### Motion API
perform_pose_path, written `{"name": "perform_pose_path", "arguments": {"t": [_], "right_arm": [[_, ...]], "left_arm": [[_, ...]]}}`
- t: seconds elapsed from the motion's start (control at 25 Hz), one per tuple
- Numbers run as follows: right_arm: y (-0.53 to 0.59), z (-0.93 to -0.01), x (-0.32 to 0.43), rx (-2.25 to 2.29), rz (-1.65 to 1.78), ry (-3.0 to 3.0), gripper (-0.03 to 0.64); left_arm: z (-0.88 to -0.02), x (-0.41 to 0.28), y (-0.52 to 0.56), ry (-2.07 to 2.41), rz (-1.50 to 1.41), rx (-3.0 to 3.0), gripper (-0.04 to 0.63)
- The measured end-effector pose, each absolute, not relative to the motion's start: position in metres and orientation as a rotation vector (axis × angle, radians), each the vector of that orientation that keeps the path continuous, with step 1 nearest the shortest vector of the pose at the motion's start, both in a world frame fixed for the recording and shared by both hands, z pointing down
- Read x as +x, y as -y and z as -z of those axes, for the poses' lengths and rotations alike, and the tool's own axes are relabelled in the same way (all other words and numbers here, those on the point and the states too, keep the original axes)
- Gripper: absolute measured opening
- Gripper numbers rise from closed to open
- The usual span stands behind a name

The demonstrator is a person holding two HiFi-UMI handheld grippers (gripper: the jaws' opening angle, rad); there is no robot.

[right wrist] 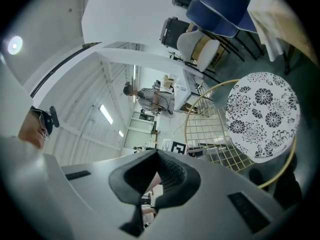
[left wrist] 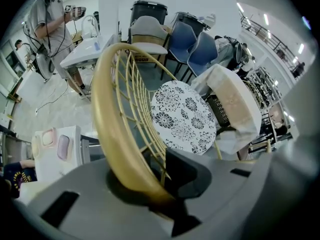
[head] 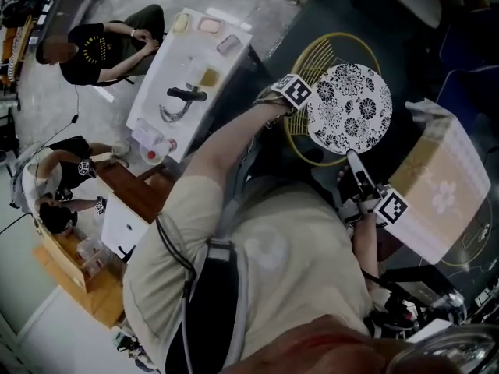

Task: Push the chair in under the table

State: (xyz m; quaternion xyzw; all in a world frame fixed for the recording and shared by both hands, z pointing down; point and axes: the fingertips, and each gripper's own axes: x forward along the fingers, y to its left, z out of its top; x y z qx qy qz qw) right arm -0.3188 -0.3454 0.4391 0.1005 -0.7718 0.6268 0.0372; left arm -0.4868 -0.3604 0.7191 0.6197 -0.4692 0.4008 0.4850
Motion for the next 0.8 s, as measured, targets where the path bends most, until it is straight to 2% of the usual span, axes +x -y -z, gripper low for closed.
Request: {"name": "perform_pose_path", "arguments": {"t": [0.28, 0.52, 0.8], "right_arm": [[0.339, -0.443, -0.348, 0.293, -1.916, 2.382, 0.01], [0.33, -0.47, -0.358, 0.394, -1.905, 2.379, 0.011], [0.332, -0.484, -0.343, 0.469, -1.949, 2.398, 0.009]], "left_arm": [[-0.724, -0.507, 0.365, 1.178, -0.981, 1.57, 0.091], [-0.747, -0.489, 0.364, 1.087, -0.925, 1.598, 0.107], [-0.762, -0.489, 0.356, 1.052, -0.929, 1.586, 0.112]]}}
